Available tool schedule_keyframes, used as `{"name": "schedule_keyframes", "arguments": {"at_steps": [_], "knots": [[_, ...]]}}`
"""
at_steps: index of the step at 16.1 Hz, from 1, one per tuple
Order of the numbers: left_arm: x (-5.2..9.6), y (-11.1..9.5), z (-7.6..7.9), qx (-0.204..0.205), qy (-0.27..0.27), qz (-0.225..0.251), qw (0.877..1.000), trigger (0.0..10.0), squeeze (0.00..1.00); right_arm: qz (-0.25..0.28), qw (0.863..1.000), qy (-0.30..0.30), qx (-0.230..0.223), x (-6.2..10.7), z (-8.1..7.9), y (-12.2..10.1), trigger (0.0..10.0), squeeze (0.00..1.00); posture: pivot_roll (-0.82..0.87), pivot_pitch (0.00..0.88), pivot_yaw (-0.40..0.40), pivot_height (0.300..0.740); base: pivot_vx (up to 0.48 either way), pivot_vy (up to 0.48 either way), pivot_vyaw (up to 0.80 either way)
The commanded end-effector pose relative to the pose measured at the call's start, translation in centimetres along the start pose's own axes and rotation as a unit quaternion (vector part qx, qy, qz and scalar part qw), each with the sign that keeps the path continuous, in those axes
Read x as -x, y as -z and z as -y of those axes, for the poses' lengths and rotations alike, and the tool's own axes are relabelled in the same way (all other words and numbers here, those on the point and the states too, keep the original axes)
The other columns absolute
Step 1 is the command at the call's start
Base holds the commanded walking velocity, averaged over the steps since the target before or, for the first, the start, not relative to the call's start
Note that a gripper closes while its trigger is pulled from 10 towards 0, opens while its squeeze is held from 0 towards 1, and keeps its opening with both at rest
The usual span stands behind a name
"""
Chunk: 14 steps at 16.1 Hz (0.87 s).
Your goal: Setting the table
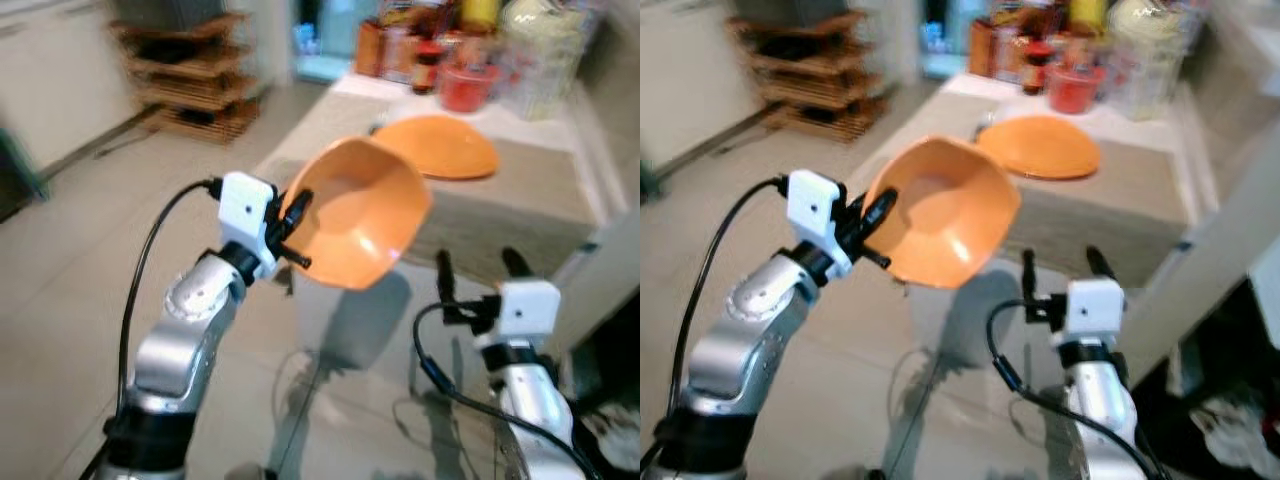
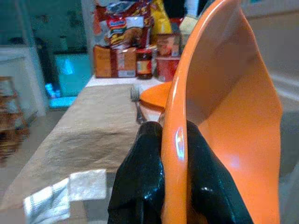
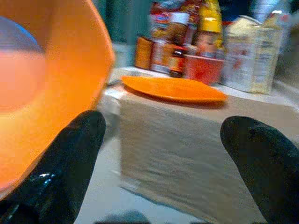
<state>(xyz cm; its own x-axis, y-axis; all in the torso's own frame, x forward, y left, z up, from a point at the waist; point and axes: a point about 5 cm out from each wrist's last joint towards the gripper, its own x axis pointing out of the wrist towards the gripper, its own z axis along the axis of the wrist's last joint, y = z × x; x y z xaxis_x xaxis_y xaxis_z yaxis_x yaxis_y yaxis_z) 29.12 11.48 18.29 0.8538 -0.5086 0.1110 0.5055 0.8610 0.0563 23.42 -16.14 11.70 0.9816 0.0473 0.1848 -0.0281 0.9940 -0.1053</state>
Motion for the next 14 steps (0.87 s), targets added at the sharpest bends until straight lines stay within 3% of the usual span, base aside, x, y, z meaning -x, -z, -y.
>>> {"name": "schedule_keyframes", "arguments": {"at_steps": [1, 3, 7, 14], "knots": [[-0.33, -0.84, 0.74, -0.002, 0.019, 0.019, 1.0, 0.0, 0.0, -0.011, 1.0, 0.015, -0.001, 0.42, 0.83, 0.48, 10.0, 0.0, -0.08, 0.0, 0.013, 0.74, 0.0, -0.48, 0.0], [-0.5, -0.77, 0.74, 0.001, 0.026, 0.018, 1.0, 0.0, 0.0, -0.02, 1.0, 0.017, 0.003, 0.21, 0.88, 0.64, 10.0, 0.0, -0.09, 0.0, 0.012, 0.74, 0.0, -0.48, 0.0], [-0.97, -0.26, 0.41, -0.003, 0.024, 0.012, 1.0, 0.0, 0.0, -0.016, 1.0, 0.016, 0.001, 0.17, 0.89, 0.61, 10.0, 0.0, -0.09, 0.0, 0.015, 0.74, 0.0, -0.48, -0.65], [-1.0, -0.98, 0.98, 0.004, 0.042, 0.031, 0.999, 0.0, 0.0, -0.014, 1.0, 0.017, 0.006, 0.17, 0.98, 0.62, 10.0, 0.0, -0.1, 0.0, 0.019, 0.74, 0.0, -0.48, 0.0]]}}
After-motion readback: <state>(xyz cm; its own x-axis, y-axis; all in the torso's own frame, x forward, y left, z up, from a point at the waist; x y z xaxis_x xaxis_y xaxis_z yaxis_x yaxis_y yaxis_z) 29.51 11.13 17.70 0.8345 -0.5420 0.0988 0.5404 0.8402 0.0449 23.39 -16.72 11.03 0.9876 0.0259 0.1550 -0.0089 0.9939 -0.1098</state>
